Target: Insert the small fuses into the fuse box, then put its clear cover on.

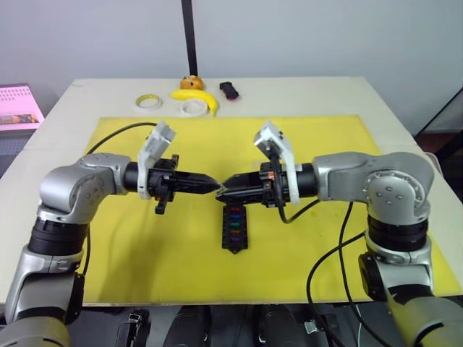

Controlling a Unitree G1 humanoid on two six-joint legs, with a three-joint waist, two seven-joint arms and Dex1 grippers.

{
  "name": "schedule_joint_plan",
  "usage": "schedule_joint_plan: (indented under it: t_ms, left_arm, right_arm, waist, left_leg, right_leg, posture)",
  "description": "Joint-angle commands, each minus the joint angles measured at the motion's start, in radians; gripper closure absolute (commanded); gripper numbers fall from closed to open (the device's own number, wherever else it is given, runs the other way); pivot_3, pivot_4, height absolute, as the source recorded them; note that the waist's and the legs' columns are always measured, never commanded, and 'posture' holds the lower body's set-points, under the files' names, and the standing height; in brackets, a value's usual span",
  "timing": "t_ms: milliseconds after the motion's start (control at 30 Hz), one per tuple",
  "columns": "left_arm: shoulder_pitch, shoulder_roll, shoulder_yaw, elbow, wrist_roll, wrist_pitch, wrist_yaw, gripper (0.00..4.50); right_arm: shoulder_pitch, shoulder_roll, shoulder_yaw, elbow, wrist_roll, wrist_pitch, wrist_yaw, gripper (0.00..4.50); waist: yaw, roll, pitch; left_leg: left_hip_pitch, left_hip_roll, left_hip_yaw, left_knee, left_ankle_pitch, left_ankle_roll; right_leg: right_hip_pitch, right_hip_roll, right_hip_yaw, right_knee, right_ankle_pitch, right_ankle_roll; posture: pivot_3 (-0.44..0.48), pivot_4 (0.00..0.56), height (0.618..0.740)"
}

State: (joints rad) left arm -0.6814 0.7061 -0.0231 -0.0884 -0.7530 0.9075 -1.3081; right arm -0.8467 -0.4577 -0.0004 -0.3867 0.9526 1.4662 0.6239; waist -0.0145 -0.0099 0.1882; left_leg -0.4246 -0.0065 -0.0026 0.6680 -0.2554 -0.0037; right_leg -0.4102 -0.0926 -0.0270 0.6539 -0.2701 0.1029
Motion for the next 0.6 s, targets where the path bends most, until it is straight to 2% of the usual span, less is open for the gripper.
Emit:
schedule_joint_plan:
  t_ms: [33, 67, 300, 433, 533, 600]
  left_arm:
    - [-0.012, 0.005, 0.004, -0.009, 0.003, -0.025, -0.001, 4.5]
    - [-0.01, 0.004, 0.002, -0.008, 0.006, -0.028, -0.002, 4.5]
    - [-0.005, 0.015, -0.011, -0.016, 0.021, -0.04, -0.001, 4.5]
    - [-0.003, 0.064, -0.048, -0.02, 0.102, -0.096, -0.002, 4.5]
    - [0.012, 0.105, -0.084, -0.001, 0.198, -0.225, -0.014, 3.53]
    - [0.019, 0.114, -0.101, 0.017, 0.25, -0.294, -0.015, 2.66]
  right_arm:
    - [-0.03, -0.005, -0.004, -0.015, 0.018, -0.019, 0.008, 4.31]
    - [-0.03, -0.006, -0.003, -0.014, 0.018, -0.021, 0.008, 4.48]
    - [-0.036, -0.025, 0.011, -0.02, 0.013, -0.023, 0.012, 4.48]
    - [-0.068, -0.113, 0.097, -0.042, -0.044, -0.074, 0.061, 4.48]
    - [-0.098, -0.218, 0.204, -0.058, -0.122, -0.167, 0.146, 4.5]
    - [-0.114, -0.281, 0.277, -0.061, -0.176, -0.234, 0.216, 4.5]
  waist:
    - [0.0, 0.0, 0.0]
    - [0.0, 0.0, 0.0]
    - [0.0, 0.0, 0.0]
    - [-0.001, 0.0, 0.0]
    - [-0.002, 0.0, 0.0]
    - [0.0, 0.0, 0.0]
  left_leg:
    - [0.0, 0.0, 0.0, 0.0, 0.0, 0.0]
    - [0.0, 0.0, 0.0, 0.0, 0.0, 0.0]
    - [0.0, 0.0, 0.0, 0.0, 0.0, 0.0]
    - [0.0, 0.0, 0.0, 0.0, 0.0, 0.0]
    - [0.0, 0.0, 0.0, 0.0, 0.0, 0.0]
    - [0.0, 0.0, 0.0, -0.001, 0.0, 0.0]
  right_leg:
    - [0.0, 0.0, 0.0, 0.0, 0.0, 0.0]
    - [0.0, 0.0, 0.0, 0.0, 0.0, 0.0]
    - [0.0, 0.0, 0.0, 0.0, 0.0, 0.0]
    - [0.0, 0.0, 0.0, 0.0, 0.0, 0.0]
    - [-0.001, 0.0, 0.0, 0.0, 0.0, 0.0]
    - [-0.001, 0.0, 0.0, -0.001, 0.0, 0.0]
  posture:
    - [0.0, 0.15, 0.74]
    - [0.0, 0.15, 0.74]
    - [0.0, 0.15, 0.74]
    - [0.0, 0.15, 0.74]
    - [0.0, 0.15, 0.74]
    - [0.0, 0.15, 0.74]
